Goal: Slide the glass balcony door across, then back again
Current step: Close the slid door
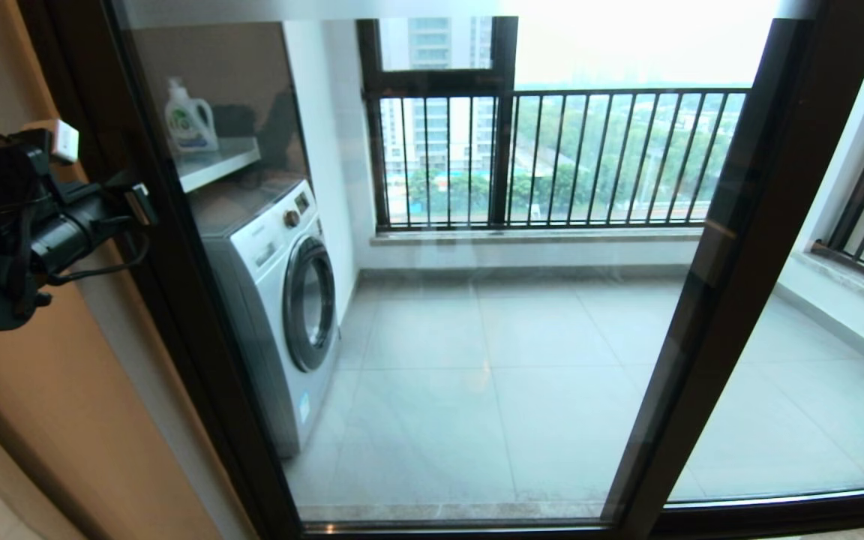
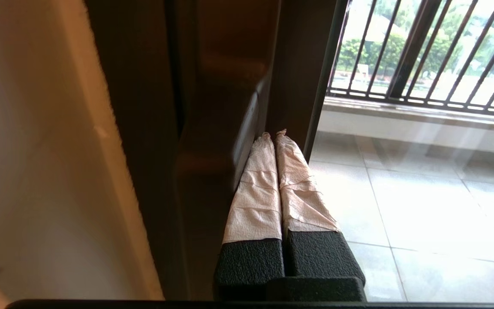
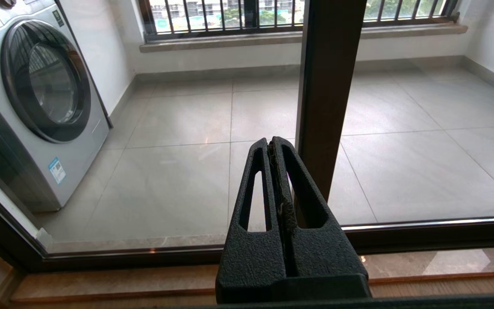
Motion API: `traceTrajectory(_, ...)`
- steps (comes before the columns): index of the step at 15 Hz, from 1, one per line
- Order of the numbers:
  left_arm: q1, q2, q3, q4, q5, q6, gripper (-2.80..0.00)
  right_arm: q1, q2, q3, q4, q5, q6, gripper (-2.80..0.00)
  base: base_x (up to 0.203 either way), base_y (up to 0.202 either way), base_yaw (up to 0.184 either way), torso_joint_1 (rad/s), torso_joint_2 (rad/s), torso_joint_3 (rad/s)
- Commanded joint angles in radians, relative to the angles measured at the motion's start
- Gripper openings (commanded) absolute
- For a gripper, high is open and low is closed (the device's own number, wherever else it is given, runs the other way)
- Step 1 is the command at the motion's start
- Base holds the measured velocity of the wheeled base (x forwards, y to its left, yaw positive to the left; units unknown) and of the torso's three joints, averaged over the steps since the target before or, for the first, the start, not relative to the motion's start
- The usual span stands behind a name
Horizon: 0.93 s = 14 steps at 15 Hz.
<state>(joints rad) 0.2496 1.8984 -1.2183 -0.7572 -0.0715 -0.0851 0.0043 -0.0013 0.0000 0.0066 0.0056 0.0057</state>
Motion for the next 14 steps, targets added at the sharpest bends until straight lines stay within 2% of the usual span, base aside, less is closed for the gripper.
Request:
traceTrajectory(1, -0.006, -0.058, 0.053, -0.004, -0.013, -0.001, -2.80, 0.000, 0.001, 0.000, 0.000, 0.001, 0.000, -2.80, 0.000, 0.000, 0.000, 0.000, 0.00, 0.000)
traceTrajectory(3, -0.007, -0.121, 0.116, -0.005, -0.044, -0.001, -2.80, 0.000, 0.001, 0.000, 0.001, 0.001, 0.000, -2.80, 0.000, 0.000, 0.000, 0.000, 0.00, 0.000)
traceTrajectory(6, 0.000, -0.172, 0.138, -0.005, -0.054, -0.004, -2.80, 0.000, 0.001, 0.000, 0.000, 0.001, 0.000, -2.80, 0.000, 0.000, 0.000, 0.000, 0.00, 0.000)
traceTrajectory(8, 0.032, -0.181, 0.150, -0.005, -0.057, -0.006, -2.80, 0.000, 0.001, 0.000, 0.000, 0.001, 0.000, -2.80, 0.000, 0.000, 0.000, 0.000, 0.00, 0.000)
traceTrajectory(11, 0.082, -0.172, 0.190, -0.007, -0.103, -0.007, -2.80, 0.000, 0.001, 0.000, 0.000, 0.001, 0.000, -2.80, 0.000, 0.000, 0.000, 0.000, 0.00, 0.000)
traceTrajectory(14, 0.094, -0.130, 0.190, -0.015, -0.109, -0.007, -2.80, 0.000, 0.001, 0.000, 0.000, 0.001, 0.000, -2.80, 0.000, 0.000, 0.000, 0.000, 0.00, 0.000)
